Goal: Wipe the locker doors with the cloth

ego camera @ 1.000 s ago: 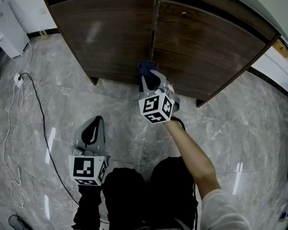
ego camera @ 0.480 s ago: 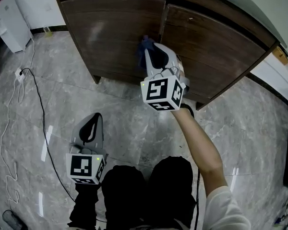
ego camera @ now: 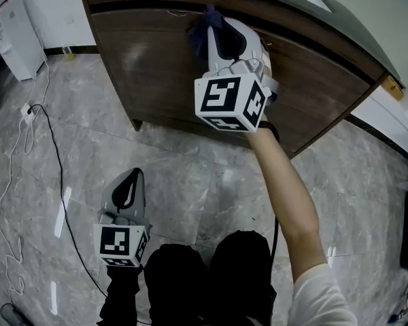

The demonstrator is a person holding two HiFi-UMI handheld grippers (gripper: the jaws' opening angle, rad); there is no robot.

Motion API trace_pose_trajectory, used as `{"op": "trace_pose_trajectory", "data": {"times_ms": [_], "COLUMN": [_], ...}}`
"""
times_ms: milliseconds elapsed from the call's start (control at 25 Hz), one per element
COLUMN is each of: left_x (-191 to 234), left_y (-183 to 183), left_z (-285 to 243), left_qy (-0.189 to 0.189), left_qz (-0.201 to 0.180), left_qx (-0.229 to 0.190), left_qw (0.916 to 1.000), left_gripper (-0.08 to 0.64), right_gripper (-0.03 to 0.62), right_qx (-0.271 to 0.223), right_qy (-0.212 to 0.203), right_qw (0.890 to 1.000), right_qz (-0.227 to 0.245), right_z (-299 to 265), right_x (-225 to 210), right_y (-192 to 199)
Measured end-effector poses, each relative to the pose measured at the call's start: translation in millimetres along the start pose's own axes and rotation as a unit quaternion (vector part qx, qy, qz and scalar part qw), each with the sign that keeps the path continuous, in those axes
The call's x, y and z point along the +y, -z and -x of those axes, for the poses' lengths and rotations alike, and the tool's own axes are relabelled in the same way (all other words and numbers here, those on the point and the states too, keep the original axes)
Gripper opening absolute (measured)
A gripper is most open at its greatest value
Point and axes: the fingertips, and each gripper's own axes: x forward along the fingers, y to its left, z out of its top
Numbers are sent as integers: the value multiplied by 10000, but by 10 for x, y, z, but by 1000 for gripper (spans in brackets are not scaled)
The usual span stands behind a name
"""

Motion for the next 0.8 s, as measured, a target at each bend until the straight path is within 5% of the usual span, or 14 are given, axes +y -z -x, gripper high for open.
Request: {"op": "trace_pose_trajectory", "data": {"times_ms": [800], "left_x": [147], "left_y": [115], "left_z": [1], "left_qy": [-105], "left_qz": [101], "left_qx": [80], "left_qw": [9999], "left_gripper": [3], "right_gripper": [61], "right_qx": [705], "right_qy": [-497], "right_qw": [9960], "right_qz": [249], "right_z": [-233], "right_x": [668], "right_y": [604]}}
